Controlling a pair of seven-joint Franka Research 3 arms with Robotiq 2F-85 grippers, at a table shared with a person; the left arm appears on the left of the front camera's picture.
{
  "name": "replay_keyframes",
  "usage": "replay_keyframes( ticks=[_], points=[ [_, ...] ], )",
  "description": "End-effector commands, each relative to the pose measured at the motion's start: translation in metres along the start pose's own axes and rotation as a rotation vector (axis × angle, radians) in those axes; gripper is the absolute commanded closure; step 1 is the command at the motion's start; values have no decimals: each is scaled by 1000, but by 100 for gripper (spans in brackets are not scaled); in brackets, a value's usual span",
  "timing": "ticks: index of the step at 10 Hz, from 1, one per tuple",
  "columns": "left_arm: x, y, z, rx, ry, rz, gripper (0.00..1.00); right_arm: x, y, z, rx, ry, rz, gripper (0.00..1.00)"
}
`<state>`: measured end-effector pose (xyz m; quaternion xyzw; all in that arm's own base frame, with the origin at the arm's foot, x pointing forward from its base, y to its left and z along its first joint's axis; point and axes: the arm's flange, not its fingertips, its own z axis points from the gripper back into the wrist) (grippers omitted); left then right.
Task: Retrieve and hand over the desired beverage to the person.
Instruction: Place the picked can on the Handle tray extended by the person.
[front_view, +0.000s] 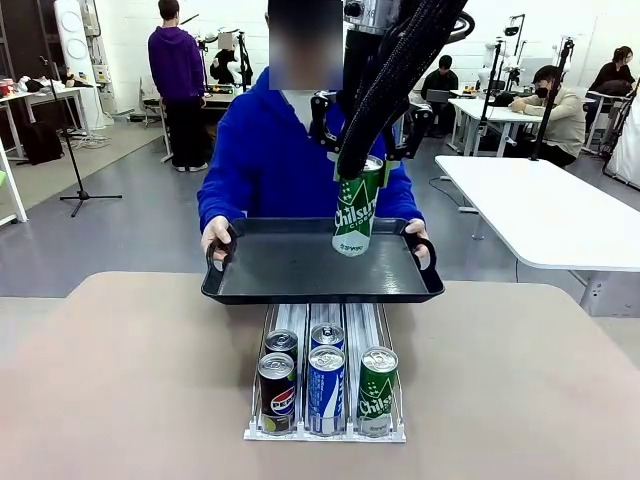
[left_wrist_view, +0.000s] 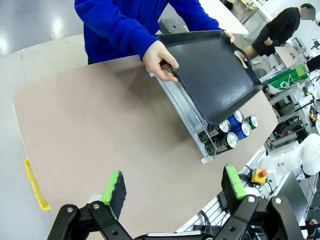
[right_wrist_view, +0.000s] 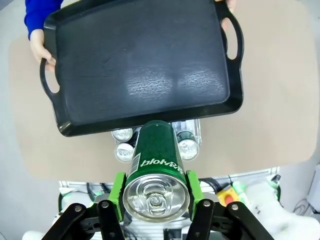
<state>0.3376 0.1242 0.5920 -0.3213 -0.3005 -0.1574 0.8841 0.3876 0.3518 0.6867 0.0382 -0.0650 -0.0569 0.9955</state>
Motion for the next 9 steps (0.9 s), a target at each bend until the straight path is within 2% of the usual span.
replay_keyframes(
  ticks=[1, 9],
  points=[
    [-1, 2, 0, -18, -12, -22, 0, -5, -3, 2, -12, -18, -6, 100],
    [-1, 2, 0, -18, -12, -22, 0, -5, -3, 2, -12, -18, -6, 100]
  ],
)
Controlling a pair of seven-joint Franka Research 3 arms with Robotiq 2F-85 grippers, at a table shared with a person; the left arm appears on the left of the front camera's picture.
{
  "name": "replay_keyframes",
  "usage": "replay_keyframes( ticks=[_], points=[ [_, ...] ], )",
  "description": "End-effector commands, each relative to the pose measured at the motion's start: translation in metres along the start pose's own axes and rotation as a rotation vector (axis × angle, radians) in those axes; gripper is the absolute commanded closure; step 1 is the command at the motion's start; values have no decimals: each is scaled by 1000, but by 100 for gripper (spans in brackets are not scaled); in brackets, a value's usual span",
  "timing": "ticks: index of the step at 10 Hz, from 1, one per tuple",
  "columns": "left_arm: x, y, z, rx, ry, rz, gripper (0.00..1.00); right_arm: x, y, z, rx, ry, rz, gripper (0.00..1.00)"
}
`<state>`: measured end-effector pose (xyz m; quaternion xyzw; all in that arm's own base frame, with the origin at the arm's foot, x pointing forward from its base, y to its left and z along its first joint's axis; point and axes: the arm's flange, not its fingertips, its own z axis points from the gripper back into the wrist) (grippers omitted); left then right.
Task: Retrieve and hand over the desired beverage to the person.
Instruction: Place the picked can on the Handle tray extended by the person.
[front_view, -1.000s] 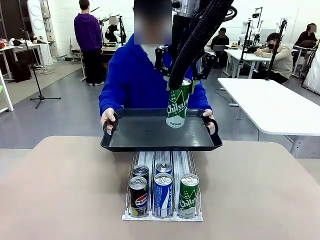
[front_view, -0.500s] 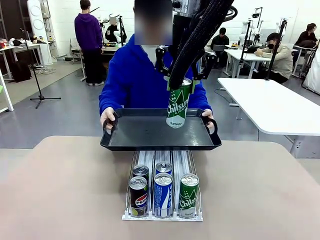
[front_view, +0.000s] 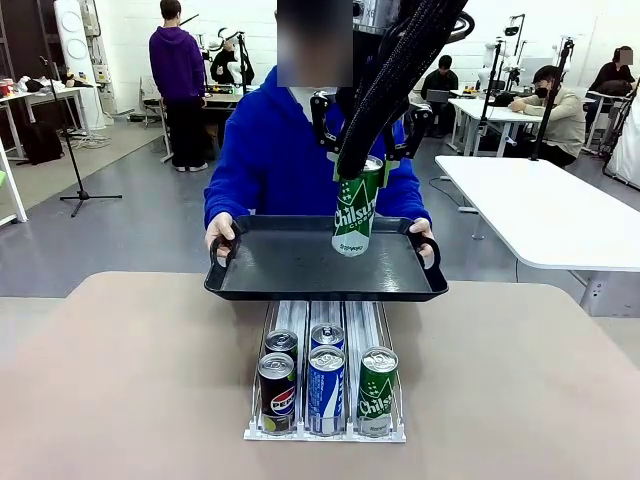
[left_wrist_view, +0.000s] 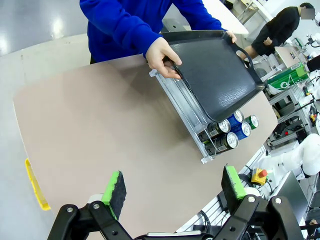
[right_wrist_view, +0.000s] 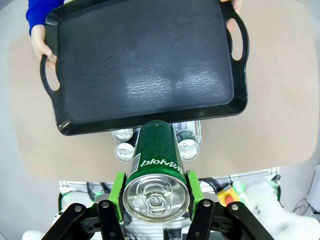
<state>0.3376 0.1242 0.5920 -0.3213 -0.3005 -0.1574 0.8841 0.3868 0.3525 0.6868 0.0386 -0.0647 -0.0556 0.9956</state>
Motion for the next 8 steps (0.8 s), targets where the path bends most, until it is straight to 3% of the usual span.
replay_keyframes(
  ticks=[1, 2, 8],
  points=[
    [-1, 2, 0, -18, -12, -22, 0, -4, -4, 2, -13, -18, -9, 100],
    [-1, 2, 0, -18, -12, -22, 0, 0, 0, 0, 0, 0, 0, 42],
    [-1, 2, 0, -18, -12, -22, 0, 112, -16, -7, 8, 35, -32, 42]
  ],
)
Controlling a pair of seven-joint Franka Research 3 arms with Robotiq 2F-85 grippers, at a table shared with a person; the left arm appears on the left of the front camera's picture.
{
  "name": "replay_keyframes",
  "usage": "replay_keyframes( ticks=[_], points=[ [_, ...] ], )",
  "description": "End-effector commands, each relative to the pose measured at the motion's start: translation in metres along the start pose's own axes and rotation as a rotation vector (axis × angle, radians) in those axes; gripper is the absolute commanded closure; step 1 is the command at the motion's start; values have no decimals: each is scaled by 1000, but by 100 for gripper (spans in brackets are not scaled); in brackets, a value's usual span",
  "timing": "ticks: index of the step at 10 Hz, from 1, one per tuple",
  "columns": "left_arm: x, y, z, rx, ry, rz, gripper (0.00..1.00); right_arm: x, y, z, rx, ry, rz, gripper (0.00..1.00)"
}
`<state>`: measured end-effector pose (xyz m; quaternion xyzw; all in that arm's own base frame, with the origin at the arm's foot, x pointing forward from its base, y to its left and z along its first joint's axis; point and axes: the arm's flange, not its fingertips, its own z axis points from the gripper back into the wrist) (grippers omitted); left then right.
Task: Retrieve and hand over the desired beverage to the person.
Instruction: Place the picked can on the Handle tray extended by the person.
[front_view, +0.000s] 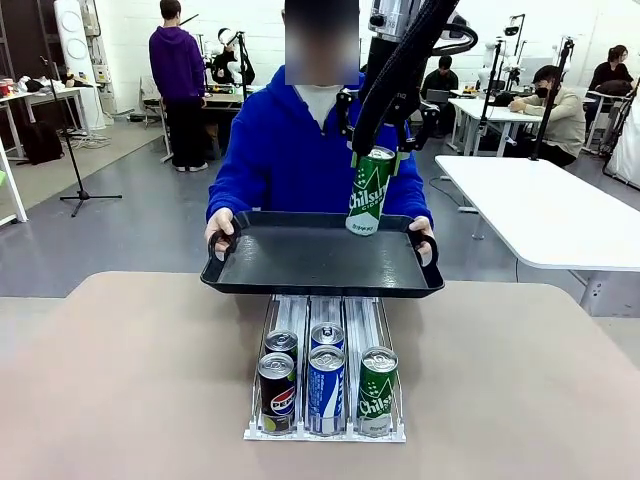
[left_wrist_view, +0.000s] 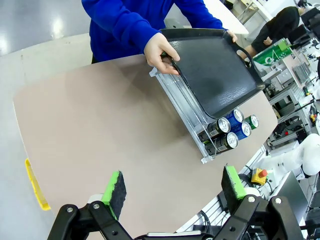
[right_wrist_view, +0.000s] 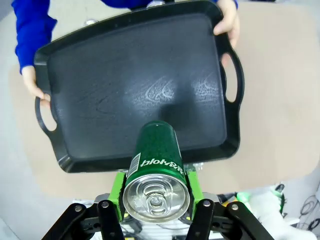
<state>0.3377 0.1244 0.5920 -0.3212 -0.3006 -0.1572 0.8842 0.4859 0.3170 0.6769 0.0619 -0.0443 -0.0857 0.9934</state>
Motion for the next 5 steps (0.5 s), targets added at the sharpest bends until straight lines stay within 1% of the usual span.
replay_keyframes(
  ticks=[1, 4, 5],
  points=[
    [-1, 2, 0, -18, -12, -23, 0, 28, 9, 7, -66, -8, 29, 42],
    [-1, 2, 0, -18, -12, -23, 0, 65, -3, -12, -103, 34, 36, 42],
    [-1, 2, 0, -18, -12, -23, 0, 74, -6, -22, -68, 54, 63, 42]
  ],
)
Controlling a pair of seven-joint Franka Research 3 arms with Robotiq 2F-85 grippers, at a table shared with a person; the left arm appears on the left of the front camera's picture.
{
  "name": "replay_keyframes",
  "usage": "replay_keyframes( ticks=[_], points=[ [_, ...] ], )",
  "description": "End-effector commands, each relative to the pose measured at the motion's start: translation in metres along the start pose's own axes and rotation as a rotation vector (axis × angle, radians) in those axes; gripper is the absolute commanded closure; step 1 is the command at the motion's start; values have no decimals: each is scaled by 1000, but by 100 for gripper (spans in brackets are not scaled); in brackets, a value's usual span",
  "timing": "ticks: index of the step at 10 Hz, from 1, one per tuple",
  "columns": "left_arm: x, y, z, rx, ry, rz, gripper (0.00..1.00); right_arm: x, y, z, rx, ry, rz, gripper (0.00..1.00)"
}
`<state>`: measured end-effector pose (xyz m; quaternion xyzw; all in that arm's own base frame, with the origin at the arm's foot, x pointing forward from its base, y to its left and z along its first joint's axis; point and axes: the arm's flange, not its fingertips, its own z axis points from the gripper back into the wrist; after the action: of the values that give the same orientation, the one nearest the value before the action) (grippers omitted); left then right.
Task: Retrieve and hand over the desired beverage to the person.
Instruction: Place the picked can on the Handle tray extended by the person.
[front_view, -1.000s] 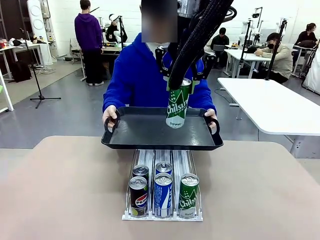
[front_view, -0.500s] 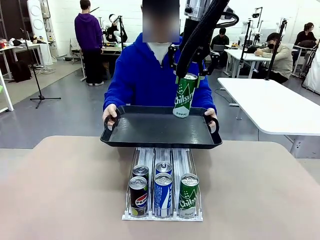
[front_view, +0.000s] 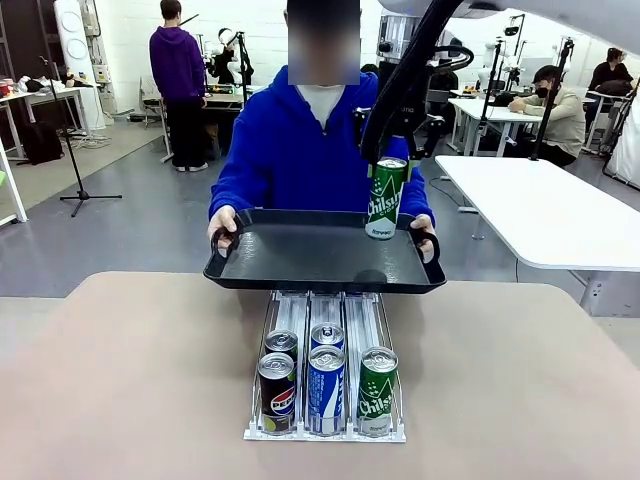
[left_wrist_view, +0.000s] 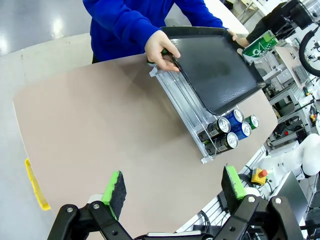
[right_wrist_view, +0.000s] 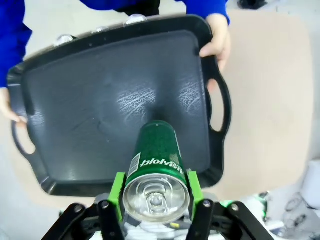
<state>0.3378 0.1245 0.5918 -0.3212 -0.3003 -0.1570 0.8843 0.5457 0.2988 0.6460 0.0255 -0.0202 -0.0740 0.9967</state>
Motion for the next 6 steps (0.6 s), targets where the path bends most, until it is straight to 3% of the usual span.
replay_keyframes(
  ticks=[1, 6],
  points=[
    [-1, 2, 0, -18, -13, -23, 0, 17, 5, 3, 38, 13, 67, 42],
    [-1, 2, 0, -18, -13, -23, 0, 29, 15, -37, 36, 66, 64, 42]
  ],
)
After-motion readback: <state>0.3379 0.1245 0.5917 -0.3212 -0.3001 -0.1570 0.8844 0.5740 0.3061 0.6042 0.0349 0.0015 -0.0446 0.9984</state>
